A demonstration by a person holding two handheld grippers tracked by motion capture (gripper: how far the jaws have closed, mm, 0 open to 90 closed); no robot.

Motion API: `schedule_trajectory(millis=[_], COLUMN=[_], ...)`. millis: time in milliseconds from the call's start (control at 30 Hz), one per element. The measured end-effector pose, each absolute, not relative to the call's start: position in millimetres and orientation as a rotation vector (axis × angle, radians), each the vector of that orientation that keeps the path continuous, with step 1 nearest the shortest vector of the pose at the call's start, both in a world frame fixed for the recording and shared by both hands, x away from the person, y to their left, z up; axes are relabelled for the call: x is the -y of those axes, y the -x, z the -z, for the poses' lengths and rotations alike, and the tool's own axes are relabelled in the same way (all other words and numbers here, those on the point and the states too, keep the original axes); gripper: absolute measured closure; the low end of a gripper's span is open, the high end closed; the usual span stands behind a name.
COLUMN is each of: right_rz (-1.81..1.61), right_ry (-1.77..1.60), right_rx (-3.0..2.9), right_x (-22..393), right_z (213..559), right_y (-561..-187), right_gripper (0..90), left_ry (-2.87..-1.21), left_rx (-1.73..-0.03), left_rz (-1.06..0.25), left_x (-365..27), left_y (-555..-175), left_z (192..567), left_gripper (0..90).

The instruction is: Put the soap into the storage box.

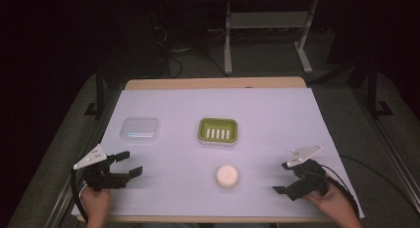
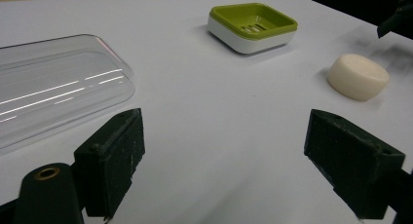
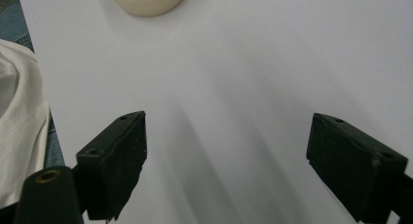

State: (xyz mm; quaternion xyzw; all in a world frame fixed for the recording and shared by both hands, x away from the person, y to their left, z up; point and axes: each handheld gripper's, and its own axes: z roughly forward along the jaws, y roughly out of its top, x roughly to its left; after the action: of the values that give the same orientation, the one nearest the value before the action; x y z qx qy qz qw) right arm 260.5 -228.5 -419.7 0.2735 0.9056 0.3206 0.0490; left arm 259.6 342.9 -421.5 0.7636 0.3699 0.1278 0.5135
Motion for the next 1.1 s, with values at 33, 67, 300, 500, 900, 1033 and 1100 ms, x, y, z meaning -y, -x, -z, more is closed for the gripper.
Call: schedule_trajectory(millis=[33, 67, 300, 500, 900, 1033, 1100], right_rz=[-0.976, -0.969, -0.974, -0.975, -0.947, -0.933, -0.926], right_ry=[-0.82, -0.82, -0.791, -0.739, -0.68, -0.643, -0.632], right_rx=[-2.767, -2.772, -2.792, -2.81, -2.839, -2.846, -2.85], right_x=[227.6, 226.5, 216.5, 204.8, 190.0, 184.1, 181.1], right_z=[419.5, 418.8, 410.4, 405.9, 403.3, 402.5, 402.1], right_y=[-261.3, -261.7, -265.5, -266.7, -272.3, -274.5, -274.7], right_gripper=[14.2, 14.2, 15.0, 15.0, 15.1, 15.2, 15.2], left_ry=[-1.838, -1.84, -1.842, -1.837, -1.838, -1.839, -1.839], left_rx=[-0.889, -0.889, -0.89, -0.886, -0.888, -0.89, -0.887], left_rz=[-0.308, -0.309, -0.309, -0.318, -0.314, -0.313, -0.315], left_x=[-342.8, -342.7, -342.7, -343.7, -343.2, -343.4, -343.5], left_y=[-259.6, -259.6, -259.7, -258.9, -259.3, -259.3, -259.2], left_z=[421.4, 421.3, 421.5, 420.8, 421.0, 421.1, 421.0], left_gripper=[14.5, 14.4, 14.5, 14.5, 14.5, 14.5, 14.5])
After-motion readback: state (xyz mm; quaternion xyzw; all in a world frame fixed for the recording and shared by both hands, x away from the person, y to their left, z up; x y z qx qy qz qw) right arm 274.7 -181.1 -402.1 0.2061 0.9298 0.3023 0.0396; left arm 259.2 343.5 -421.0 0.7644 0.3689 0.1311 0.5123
